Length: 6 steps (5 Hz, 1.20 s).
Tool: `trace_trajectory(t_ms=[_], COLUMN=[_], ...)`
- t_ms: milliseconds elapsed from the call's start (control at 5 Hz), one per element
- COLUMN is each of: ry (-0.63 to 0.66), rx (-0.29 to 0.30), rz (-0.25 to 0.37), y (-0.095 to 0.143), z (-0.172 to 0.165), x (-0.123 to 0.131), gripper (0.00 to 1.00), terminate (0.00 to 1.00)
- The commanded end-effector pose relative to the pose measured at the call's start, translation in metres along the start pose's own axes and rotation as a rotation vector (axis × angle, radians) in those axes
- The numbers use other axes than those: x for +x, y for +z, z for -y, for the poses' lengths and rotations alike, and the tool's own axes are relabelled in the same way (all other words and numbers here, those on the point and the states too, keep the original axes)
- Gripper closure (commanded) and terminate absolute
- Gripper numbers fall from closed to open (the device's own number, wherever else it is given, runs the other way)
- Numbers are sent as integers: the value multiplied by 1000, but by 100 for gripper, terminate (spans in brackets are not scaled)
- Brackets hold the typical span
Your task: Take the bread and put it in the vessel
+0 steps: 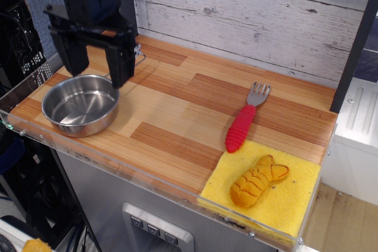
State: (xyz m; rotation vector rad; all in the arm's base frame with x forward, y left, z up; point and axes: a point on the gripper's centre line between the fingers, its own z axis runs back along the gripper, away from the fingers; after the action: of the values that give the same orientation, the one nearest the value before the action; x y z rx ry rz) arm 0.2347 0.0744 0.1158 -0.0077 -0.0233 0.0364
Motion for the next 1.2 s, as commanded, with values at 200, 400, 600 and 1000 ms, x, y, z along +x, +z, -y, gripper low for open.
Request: trace_trajectory(t_ms=[200, 400, 600, 1000], ry=[-100, -175, -227, -293], rx=[3, -8, -42, -60], rz=[37, -4, 20, 140], y=[8, -7, -18, -23], z=[57, 86, 117, 153], x=[3, 2, -1, 6], gripper=[0, 0, 0, 0], terminate=[0, 0, 0, 0])
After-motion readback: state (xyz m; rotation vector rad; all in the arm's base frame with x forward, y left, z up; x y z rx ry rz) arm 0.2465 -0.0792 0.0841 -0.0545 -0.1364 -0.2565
